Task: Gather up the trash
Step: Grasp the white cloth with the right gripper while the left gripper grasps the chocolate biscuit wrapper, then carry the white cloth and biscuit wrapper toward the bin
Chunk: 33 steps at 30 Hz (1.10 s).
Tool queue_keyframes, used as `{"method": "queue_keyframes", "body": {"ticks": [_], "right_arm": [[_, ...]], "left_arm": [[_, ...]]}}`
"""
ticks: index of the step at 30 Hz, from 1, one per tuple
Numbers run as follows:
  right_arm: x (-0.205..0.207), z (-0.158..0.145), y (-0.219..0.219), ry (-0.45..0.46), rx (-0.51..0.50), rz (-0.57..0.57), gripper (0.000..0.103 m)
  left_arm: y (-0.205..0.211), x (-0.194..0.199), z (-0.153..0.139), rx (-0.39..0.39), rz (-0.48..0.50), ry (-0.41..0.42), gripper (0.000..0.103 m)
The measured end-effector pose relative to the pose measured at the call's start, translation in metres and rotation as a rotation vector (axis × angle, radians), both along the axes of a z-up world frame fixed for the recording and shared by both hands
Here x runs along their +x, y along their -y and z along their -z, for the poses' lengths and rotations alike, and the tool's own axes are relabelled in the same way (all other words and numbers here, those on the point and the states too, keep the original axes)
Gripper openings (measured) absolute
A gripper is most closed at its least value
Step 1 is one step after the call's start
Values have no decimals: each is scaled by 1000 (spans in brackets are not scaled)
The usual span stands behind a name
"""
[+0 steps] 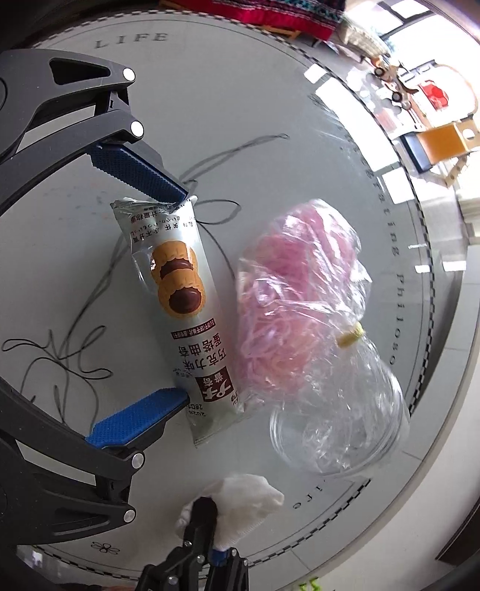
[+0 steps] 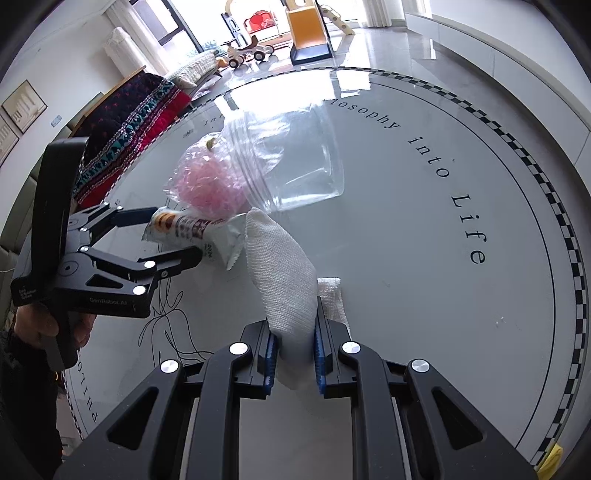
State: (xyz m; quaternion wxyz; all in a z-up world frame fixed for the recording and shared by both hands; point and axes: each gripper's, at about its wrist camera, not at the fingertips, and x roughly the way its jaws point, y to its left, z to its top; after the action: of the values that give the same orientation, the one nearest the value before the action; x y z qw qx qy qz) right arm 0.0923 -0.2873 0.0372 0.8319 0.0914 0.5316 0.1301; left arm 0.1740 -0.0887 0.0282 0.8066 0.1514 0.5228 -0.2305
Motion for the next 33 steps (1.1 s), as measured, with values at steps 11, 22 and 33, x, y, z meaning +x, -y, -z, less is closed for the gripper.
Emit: {"method": "queue_keyframes", "body": {"ticks": [11, 22, 33], "right_arm": [[0, 0, 0, -3, 7, -1, 18], [3, 3, 4, -3, 9, -10, 18], [-11, -5, -6, 8, -12, 21, 18]], "left_arm": [[18, -11, -10, 167, 183, 83, 97], [39, 21, -4, 61, 215, -75, 71], [21, -55, -10, 66, 48, -33, 37]]}}
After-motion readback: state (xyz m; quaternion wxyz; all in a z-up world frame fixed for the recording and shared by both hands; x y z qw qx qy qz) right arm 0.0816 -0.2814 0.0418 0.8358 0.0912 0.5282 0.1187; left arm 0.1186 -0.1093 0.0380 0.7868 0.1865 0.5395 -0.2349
